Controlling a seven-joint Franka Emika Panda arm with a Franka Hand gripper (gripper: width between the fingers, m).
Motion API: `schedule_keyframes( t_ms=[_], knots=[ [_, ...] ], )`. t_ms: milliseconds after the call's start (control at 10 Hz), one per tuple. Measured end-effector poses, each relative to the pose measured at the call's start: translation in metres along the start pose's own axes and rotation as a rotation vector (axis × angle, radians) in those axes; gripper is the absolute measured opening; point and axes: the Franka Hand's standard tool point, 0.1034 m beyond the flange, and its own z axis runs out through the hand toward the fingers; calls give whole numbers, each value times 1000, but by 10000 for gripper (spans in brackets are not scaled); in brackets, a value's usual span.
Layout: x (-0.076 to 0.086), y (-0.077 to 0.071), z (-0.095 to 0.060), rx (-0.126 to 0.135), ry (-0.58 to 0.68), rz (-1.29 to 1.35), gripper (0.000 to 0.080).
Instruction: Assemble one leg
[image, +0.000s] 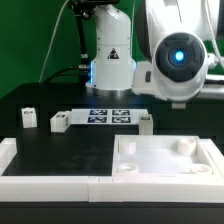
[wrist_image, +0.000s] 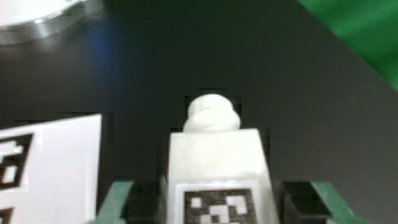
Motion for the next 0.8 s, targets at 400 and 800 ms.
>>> schedule_keyframes(
  t_ms=[400, 800],
  knots=[
    [3, -9, -14, 18, 174, -8, 288],
    [3, -7, -45, -3, 548, -89, 288]
  ],
)
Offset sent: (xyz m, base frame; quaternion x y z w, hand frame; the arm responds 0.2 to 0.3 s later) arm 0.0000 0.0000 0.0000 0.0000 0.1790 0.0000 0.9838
